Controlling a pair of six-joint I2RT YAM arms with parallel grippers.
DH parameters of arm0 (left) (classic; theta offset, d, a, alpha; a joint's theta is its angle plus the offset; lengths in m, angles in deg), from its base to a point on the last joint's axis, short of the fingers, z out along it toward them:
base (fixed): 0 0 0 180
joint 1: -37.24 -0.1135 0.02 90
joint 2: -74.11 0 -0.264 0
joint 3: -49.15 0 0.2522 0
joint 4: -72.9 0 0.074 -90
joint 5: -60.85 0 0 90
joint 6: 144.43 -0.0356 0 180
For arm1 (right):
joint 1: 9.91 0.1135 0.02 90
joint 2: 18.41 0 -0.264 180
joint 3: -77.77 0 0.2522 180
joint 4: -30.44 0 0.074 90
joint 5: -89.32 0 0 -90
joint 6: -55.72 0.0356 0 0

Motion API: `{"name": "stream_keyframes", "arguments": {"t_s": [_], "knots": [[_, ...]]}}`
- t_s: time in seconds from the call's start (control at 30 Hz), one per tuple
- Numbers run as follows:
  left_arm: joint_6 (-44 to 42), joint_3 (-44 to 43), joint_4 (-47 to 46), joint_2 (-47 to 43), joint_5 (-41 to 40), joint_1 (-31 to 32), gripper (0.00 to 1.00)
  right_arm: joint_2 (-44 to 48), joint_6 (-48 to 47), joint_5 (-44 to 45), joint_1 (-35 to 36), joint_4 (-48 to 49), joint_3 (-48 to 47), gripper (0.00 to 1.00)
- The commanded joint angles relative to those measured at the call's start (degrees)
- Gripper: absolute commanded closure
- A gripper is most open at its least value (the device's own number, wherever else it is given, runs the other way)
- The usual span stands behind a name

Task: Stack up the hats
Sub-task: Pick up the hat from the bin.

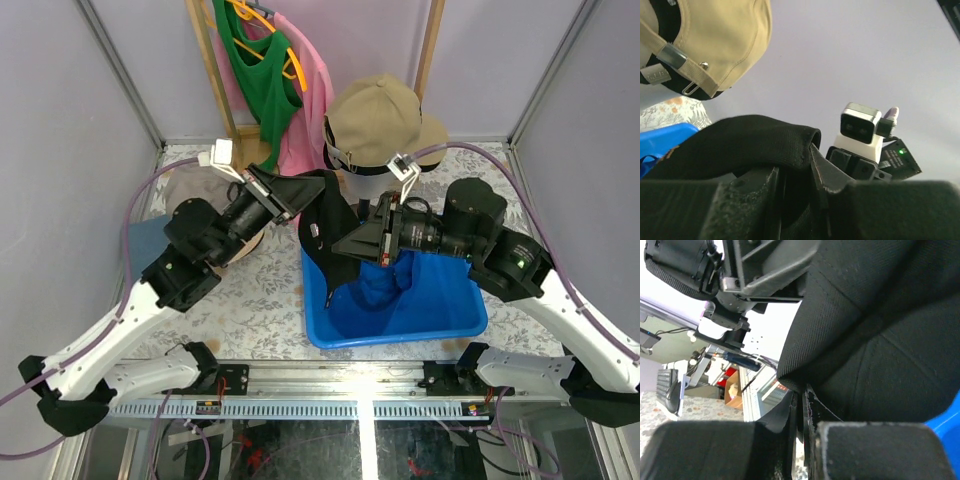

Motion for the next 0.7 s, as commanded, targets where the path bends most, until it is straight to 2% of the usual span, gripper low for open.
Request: {"name": "stream_keyframes", "arguments": {"t_s": [0.0,0.13,0.3,0.47,0.57,0.67], "knots": [[-4.20,-0.53,-1.85,-2.54,-2.69,0.39,0.84,0.12,-3.66,5.90,0.53,-2.57,-4.53,1.00],[-6.37,-3.26,0.64,-2.62,-1.00,0.26,1.00,-0.98,-5.15,8.25,0.48,-4.28,-5.80,1.00],[-9.30,-11.52,6.37,-0.57,2.46,0.12,1.00,-2.25,-5.84,8.54,0.56,-1.38,-5.70,0.95],[-10.82,-23.95,12.57,2.28,4.36,-0.38,1.00,-3.93,-6.03,6.59,0.52,2.97,-7.57,0.79],[-12.24,-34.84,16.30,6.43,6.00,-0.49,1.00,-4.96,-5.70,5.40,0.51,5.61,-8.23,0.73],[-13.02,-45.92,19.63,12.02,8.49,-0.63,1.00,-5.84,-5.79,5.11,0.57,7.55,-9.80,0.62]]}}
